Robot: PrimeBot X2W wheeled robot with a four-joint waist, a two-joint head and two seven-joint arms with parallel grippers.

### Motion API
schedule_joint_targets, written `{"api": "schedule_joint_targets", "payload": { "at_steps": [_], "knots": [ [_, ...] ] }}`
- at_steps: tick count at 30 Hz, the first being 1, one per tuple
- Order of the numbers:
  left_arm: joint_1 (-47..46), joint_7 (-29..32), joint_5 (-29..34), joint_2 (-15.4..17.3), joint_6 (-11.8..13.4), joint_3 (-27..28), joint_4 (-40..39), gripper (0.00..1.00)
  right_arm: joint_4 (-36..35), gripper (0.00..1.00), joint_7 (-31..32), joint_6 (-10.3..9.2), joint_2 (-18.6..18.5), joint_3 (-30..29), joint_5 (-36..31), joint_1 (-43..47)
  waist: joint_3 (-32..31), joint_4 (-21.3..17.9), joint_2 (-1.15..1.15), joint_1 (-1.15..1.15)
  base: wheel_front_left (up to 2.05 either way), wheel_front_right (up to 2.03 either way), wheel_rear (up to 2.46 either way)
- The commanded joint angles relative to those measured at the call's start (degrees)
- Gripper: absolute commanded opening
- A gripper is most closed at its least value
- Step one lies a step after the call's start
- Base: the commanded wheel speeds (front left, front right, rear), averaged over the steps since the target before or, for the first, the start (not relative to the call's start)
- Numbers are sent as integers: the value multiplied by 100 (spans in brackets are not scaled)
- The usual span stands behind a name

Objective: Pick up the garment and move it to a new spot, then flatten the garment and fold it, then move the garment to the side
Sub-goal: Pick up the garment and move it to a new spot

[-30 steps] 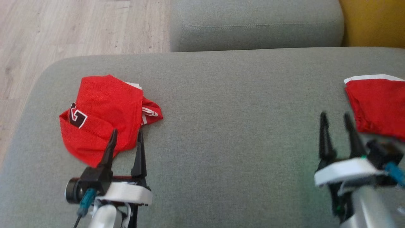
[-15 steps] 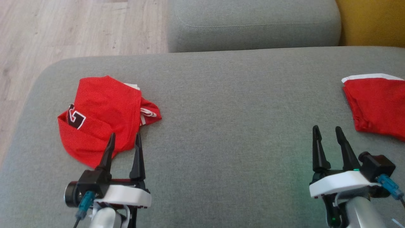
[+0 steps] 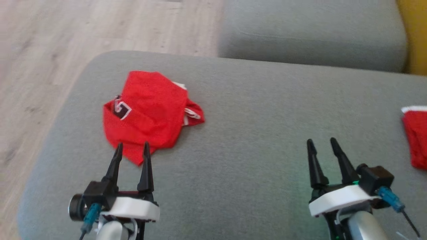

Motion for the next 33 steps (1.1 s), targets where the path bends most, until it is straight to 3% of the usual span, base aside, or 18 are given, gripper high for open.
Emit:
{"api": "schedule_joint_targets", "payload": {
  "at_steps": [1,11,17,25,33],
  "knots": [
    [-74,-55,24,31,51,203,-131,100,-172,100,-74,-11,-24,218,14,-49,-130,374,0,0,0,0,0],
    [50,-55,118,31,19,222,-41,100,-119,100,-77,-11,-24,385,30,52,-225,1094,0,0,0,0,0],
    [123,-55,179,31,-5,287,43,100,-102,100,-78,-11,-24,501,66,99,-250,1265,0,0,0,0,0],
    [-118,-55,265,38,-141,266,184,100,-105,100,-78,-11,-24,492,12,-40,40,994,0,0,0,0,0],
    [-1383,655,388,294,-661,-398,1148,100,-151,100,-63,-11,-24,346,-218,-333,731,507,0,0,0,0,0]
  ]
}}
